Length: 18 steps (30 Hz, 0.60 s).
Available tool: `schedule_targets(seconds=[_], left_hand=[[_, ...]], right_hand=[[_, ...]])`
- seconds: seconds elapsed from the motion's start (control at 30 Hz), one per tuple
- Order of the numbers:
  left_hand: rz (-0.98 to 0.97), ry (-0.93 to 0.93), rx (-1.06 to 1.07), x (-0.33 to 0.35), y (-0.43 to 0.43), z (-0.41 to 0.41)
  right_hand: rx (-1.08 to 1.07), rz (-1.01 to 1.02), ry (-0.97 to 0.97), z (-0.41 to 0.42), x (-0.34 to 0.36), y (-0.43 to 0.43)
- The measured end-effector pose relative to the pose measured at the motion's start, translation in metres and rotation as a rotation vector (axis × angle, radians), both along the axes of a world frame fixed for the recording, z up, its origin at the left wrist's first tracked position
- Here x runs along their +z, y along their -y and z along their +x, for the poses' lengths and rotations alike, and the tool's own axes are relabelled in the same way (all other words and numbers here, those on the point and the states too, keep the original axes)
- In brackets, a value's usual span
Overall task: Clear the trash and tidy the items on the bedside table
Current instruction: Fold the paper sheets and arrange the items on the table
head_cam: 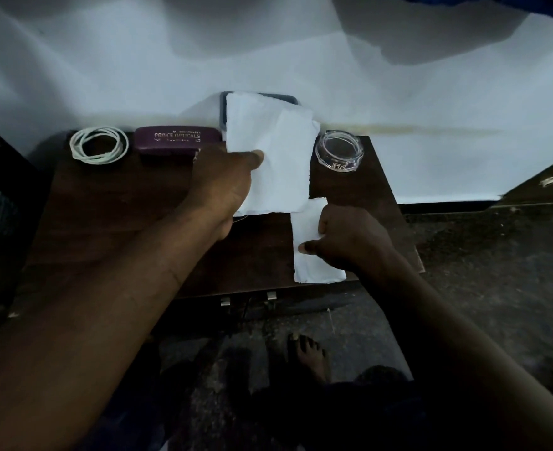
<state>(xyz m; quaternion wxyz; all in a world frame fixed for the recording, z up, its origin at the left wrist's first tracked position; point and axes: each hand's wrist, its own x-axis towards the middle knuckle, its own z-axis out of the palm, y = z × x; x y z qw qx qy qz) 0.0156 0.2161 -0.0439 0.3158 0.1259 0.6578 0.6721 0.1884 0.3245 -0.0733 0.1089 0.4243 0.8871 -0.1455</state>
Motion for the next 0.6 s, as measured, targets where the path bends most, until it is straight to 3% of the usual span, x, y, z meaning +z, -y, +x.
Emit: schedule_targets(seconds=[0.6], left_hand=[[0.007,-0.018,0.029,0.005,0.001,-0.007]], right_hand=[[-0.060,-0.034,-0.200,-0.005,0.005,-0.010]])
